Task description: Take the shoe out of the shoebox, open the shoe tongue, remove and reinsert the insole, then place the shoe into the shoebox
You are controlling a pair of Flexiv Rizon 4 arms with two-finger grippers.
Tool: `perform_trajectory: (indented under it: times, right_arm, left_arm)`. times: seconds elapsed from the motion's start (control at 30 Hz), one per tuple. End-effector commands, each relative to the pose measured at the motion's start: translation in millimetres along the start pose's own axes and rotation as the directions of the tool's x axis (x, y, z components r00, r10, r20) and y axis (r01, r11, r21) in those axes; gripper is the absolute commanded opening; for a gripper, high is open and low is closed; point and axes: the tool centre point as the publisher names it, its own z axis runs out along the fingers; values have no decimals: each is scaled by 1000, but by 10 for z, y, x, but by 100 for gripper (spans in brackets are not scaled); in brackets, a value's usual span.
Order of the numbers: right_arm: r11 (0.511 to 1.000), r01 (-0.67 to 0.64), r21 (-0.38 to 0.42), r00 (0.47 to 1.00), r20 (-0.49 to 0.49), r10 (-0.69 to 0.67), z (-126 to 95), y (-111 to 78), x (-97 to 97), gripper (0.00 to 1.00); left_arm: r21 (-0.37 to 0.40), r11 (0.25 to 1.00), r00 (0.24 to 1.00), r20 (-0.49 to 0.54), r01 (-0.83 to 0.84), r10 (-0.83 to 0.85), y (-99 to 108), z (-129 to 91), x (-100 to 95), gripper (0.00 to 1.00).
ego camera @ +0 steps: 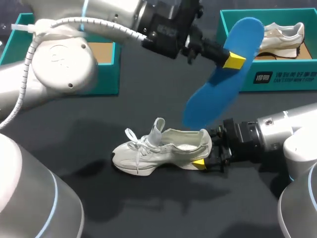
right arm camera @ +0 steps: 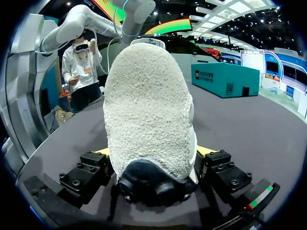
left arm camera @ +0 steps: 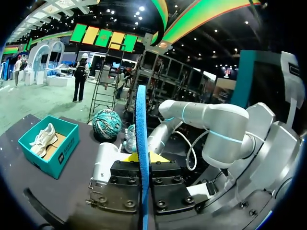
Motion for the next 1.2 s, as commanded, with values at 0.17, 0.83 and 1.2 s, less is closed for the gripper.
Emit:
perform_trajectory:
  times: [0.17, 0.83, 1.2]
  right_arm:
    - [1000, -1, 4, 1000, 2, 1, 5, 6, 10, 0]
    - [1000, -1, 4, 1000, 2, 1, 5, 6, 10, 0]
    - [1000, -1, 4, 1000, 2, 1, 5, 6, 10, 0]
  left_arm:
    - [62, 998, 1000, -1, -6, 6, 109, -309, 62, 0]
    - [163, 986, 997, 80, -33, 20, 23, -843, 681, 0]
    - [171, 985, 996, 85, -33, 18, 23, -870, 664, 0]
